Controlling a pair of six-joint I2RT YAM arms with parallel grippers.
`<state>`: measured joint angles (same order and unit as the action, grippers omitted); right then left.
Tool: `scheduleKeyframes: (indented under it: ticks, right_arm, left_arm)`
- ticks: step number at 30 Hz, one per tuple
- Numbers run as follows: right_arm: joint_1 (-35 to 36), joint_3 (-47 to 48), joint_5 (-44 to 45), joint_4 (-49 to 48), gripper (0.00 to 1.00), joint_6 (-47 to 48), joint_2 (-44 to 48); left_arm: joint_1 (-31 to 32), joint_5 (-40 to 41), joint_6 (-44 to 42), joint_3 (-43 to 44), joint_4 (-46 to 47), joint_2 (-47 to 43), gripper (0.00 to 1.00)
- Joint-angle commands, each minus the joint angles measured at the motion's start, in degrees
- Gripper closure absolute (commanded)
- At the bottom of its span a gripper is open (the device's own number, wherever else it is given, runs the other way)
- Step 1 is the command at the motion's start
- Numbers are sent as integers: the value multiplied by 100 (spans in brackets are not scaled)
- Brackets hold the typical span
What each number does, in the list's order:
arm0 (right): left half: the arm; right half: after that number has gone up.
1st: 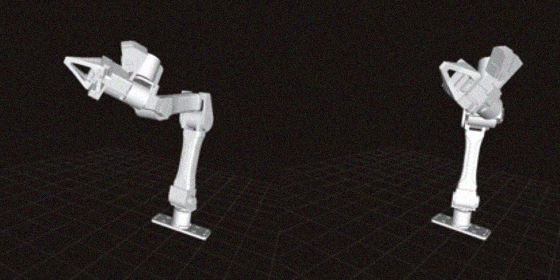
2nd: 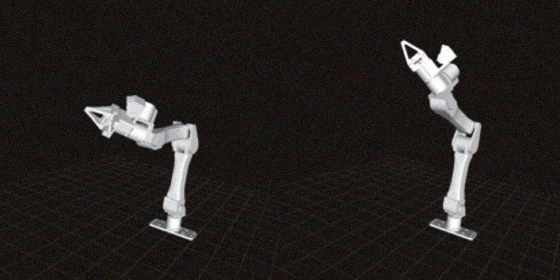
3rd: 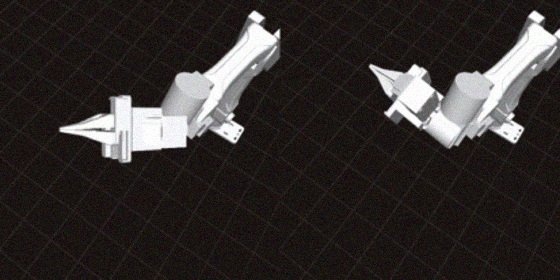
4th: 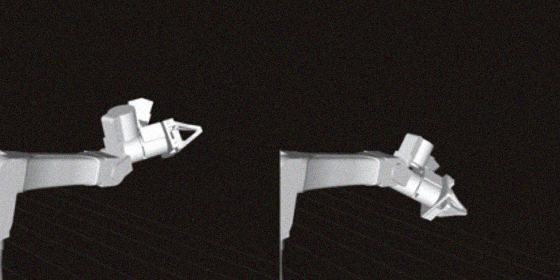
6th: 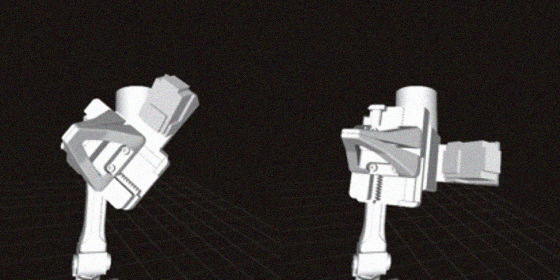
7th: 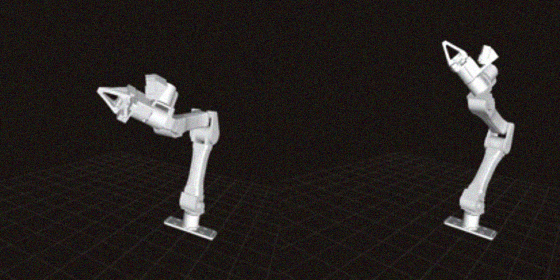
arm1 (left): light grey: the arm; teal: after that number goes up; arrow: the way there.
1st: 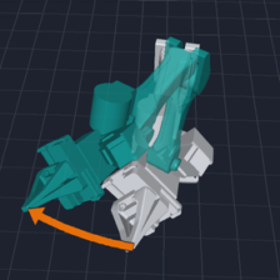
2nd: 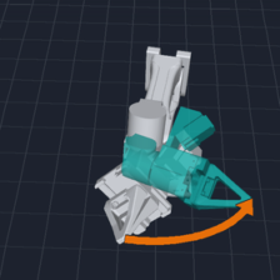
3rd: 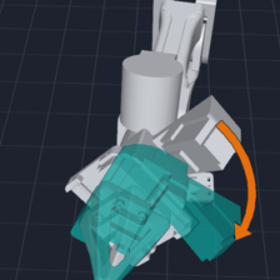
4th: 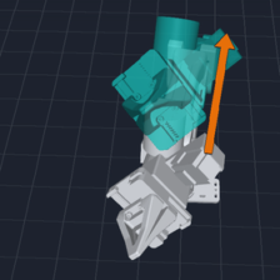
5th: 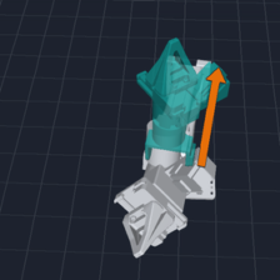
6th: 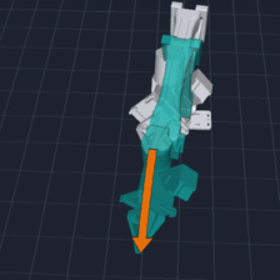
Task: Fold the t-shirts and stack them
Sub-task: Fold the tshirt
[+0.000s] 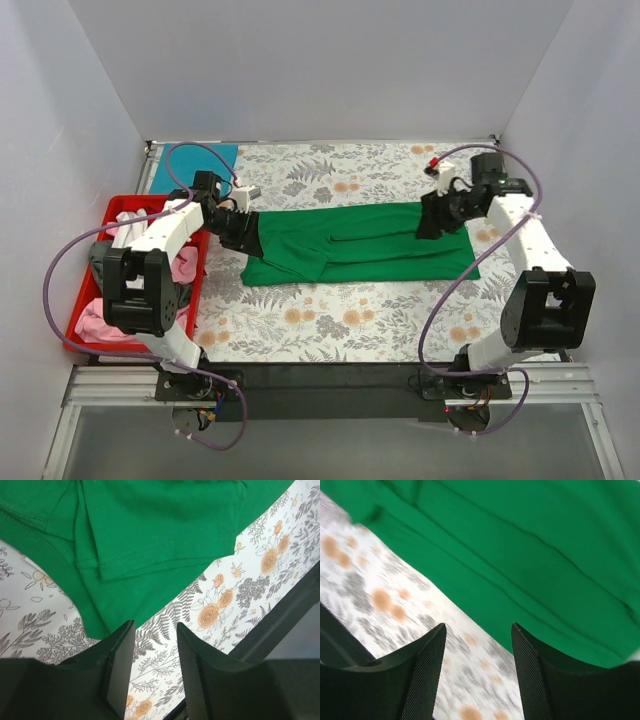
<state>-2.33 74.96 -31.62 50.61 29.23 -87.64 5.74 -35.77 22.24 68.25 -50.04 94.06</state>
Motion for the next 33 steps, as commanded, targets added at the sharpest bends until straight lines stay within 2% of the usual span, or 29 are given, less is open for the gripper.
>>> scheduleKeyframes:
  ticks: [1,2,3,5,7,11,14,20,33]
  right_arm:
    - [934,-804,-960,-1497,39,-1856,237]
    - [1310,-964,-960,-2284,38,-2182,282]
    - [1505,-1105,-934,-2640,38,-2855,308]
    - [1892,-1447,-803,-3570,38,-3439,326]
    - [2446,-1580,-636,-4065,38,-4193,213]
    - [3333,-1633,-250,-4856,38,-5014,-139]
    - [3625,-1765,-91,-5321,37,-5629,-412]
    - [4091,-1888,-55,-5623,36,-6148,-895]
    - [4179,-1792,-292,-5782,39,-6518,-1774]
  left_arm:
    - [6,-361,473,-4,363,182,60]
    - [6,-361,544,-5,424,209,59]
    - [6,-343,658,4,477,270,58]
    - [6,-265,755,13,618,340,56]
    - [6,-246,834,57,653,490,56]
    - [6,-150,879,74,715,666,55]
    - [6,-158,957,127,777,780,55]
    - [15,-238,1054,171,838,947,55]
    - [24,-229,975,92,891,1018,50]
